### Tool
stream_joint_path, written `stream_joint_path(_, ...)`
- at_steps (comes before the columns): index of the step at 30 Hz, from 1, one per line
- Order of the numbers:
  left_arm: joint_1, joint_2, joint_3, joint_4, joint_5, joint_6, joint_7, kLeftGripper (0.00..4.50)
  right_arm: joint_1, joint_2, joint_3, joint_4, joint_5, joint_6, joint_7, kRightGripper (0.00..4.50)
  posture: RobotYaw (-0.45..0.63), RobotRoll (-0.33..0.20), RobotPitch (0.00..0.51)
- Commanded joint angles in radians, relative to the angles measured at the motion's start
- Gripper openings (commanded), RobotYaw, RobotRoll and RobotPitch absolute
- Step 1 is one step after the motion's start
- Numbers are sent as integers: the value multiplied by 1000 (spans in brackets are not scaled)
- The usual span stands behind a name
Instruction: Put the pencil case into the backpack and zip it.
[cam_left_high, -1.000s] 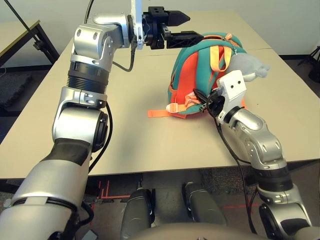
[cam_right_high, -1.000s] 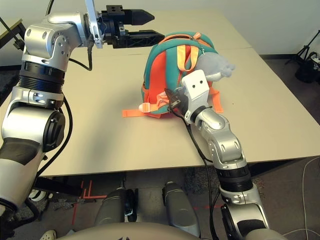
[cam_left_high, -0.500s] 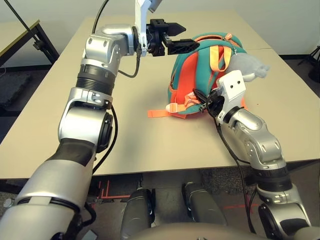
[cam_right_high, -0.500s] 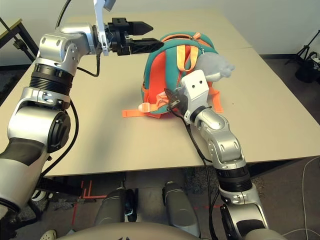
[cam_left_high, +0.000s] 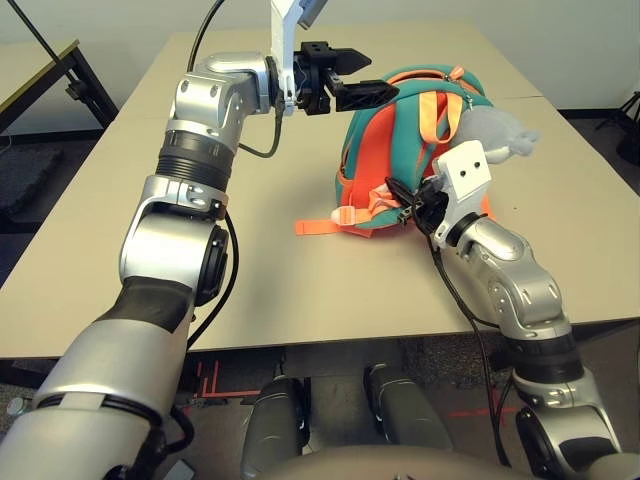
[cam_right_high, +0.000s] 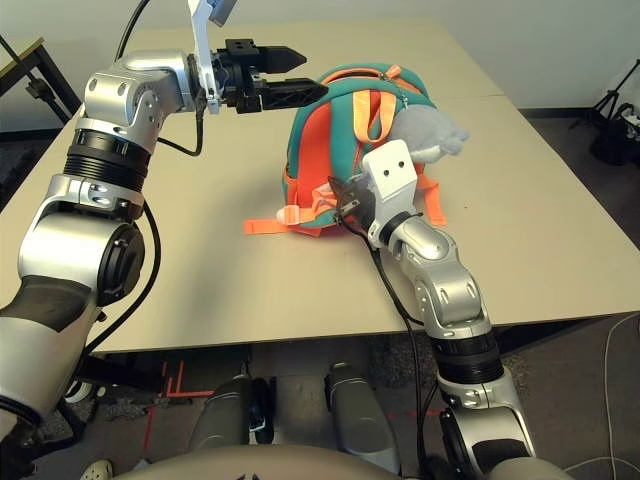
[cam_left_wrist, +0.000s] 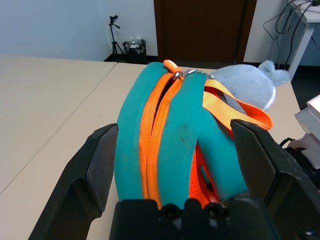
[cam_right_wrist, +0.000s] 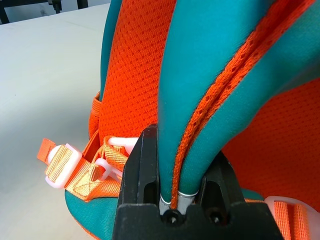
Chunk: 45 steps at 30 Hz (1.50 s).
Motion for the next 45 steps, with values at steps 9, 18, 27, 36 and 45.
stream_joint_path(9,-1,0,-13,-4,15,-2,-30,4500,0,9,37,10,8,-4,28,633,-256,0,76)
stream_joint_path(18,5,21,-21,-64,7,36,-67,4500,-5,12,40,19,7,-12,33,627,-248,0,72)
stream_joint_path(27,37,60,-47,-167,-18,106,-140,4500,-9,12,42,27,4,-18,37,627,-246,0,74)
stream_joint_path(36,82,105,-82,-311,-56,235,-232,4500,-6,13,44,32,3,-22,37,626,-243,0,82)
stream_joint_path(45,96,76,-99,-339,-45,259,-190,4500,-5,17,46,36,3,-24,37,626,-244,0,84)
